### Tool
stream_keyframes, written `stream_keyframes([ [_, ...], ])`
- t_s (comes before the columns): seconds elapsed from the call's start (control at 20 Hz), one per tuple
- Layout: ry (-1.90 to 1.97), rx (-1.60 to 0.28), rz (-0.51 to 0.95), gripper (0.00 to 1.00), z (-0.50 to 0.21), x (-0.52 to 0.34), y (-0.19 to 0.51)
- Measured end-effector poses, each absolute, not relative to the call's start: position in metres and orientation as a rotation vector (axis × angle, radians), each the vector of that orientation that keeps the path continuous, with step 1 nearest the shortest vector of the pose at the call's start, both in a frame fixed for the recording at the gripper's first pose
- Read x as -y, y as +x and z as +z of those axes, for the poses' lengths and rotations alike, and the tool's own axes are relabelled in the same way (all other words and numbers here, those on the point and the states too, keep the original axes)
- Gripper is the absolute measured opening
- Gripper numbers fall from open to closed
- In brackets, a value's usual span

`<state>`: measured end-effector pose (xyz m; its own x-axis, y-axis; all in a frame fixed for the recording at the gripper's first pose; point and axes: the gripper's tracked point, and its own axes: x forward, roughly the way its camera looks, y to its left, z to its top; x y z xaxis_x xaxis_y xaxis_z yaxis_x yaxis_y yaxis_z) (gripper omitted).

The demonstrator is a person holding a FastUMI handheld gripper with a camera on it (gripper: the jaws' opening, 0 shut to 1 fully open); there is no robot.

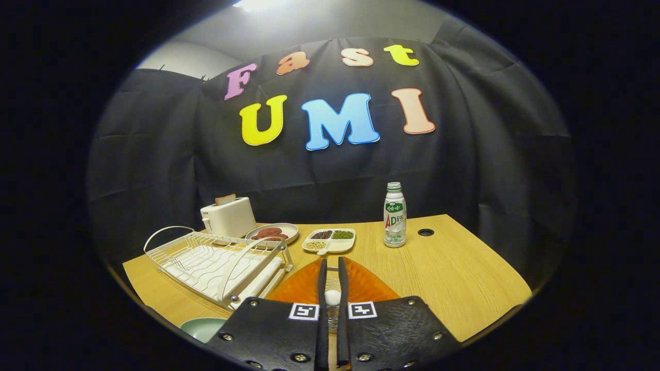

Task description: Take the plate from the dish rack, then take the spoon from the basket and place it into the plate.

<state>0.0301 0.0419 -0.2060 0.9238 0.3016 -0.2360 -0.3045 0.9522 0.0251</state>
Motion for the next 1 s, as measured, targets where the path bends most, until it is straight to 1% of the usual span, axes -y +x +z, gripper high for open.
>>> stream_keyframes([
  [0.25, -0.040, -0.230, 0.286, 0.06, -0.170, -0.035, 0.022],
  [0.6, -0.050, -0.222, 0.314, 0.06, -0.122, -0.037, -0.014],
  [1.0, -0.061, -0.308, 0.362, 0.06, -0.100, -0.041, -0.068],
])
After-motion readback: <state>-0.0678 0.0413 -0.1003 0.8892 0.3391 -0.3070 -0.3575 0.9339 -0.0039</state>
